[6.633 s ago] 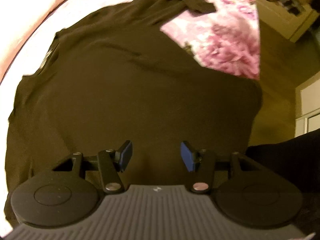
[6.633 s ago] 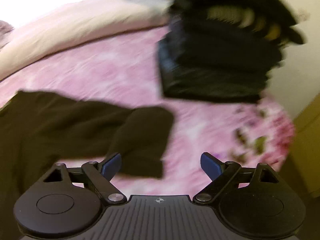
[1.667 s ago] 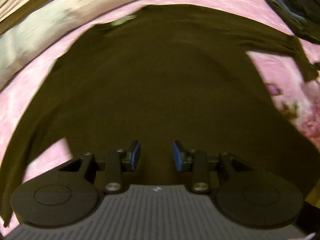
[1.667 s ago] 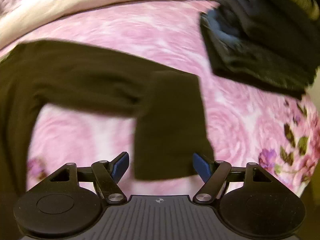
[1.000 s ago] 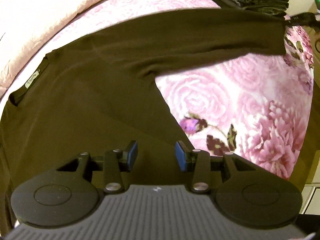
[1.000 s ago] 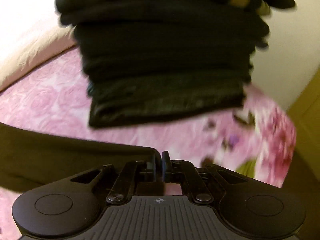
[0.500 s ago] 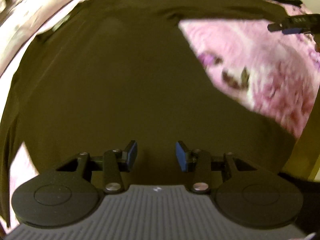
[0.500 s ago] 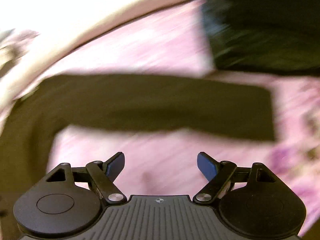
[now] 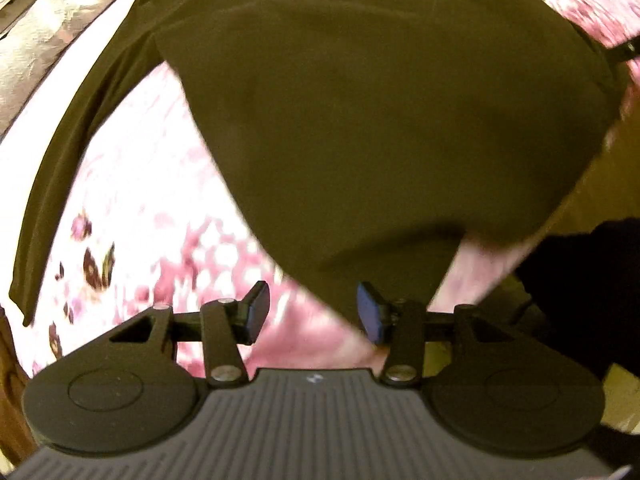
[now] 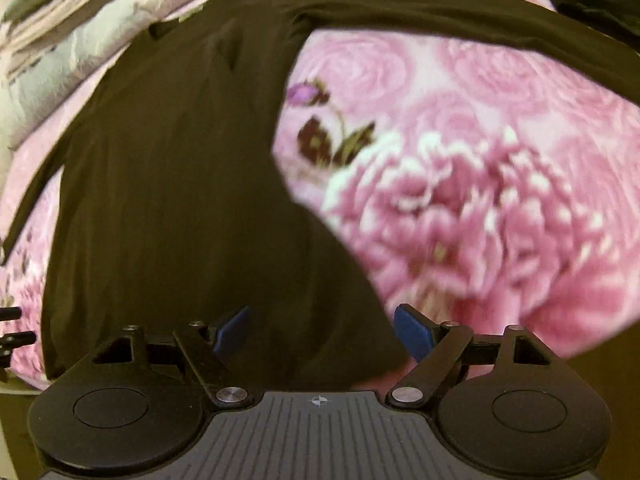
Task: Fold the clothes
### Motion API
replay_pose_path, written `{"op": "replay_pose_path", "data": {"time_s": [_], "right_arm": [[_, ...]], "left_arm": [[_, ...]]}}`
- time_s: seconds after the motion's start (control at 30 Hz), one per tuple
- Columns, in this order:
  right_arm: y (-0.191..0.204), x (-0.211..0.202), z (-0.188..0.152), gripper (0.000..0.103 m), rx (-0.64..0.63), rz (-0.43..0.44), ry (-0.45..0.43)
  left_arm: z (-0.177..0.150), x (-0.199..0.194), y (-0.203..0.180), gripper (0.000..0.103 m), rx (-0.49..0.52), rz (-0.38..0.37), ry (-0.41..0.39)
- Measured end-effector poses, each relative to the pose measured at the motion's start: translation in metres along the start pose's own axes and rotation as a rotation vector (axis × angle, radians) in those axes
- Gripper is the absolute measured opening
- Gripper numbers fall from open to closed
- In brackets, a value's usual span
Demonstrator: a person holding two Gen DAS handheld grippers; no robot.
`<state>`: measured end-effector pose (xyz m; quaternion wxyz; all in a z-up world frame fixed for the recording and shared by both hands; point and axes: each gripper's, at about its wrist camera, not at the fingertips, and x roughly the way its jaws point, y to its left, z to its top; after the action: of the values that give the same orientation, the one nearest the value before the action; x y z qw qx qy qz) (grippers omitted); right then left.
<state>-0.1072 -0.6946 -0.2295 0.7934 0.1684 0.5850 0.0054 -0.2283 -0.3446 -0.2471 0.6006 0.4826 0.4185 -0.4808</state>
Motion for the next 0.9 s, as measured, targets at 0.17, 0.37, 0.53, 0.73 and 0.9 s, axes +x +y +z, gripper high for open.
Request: {"op": "replay_pose_path", "data": {"time_s": [0.17,0.37,0.53,0.73,0.9], "right_arm": [[0.032,0.001,-0.03,0.082,-0.038,-0.081,-0.035],[0.054,-0.007,-0.045,0.082,-0.054,-0.139,-0.075],[0.06,-0.009,-0.051,0.082,-0.076,-0.145,-0.084],[0.062,-0.005,-0.06,0.082,-0.101,-0.127,-0.072],[0.044,0.0,-0.063,0.082,0.002,-0.138,-0.093]], "left_arm": [[-0.026,-0.002,-0.022,0.043,0.166,-0.039,-0.119],[-0.03,0.011,-0.053,0.036,0.307,-0.041,-0.169],[-0.033,0.016,-0.044,0.0,0.255,-0.046,-0.128],[-0.062,0.001,-0.028,0.0,0.276,-0.03,-0.122],[-0.074,-0.004,-0.02,0.0,0.29,-0.03,-0.118]]}}
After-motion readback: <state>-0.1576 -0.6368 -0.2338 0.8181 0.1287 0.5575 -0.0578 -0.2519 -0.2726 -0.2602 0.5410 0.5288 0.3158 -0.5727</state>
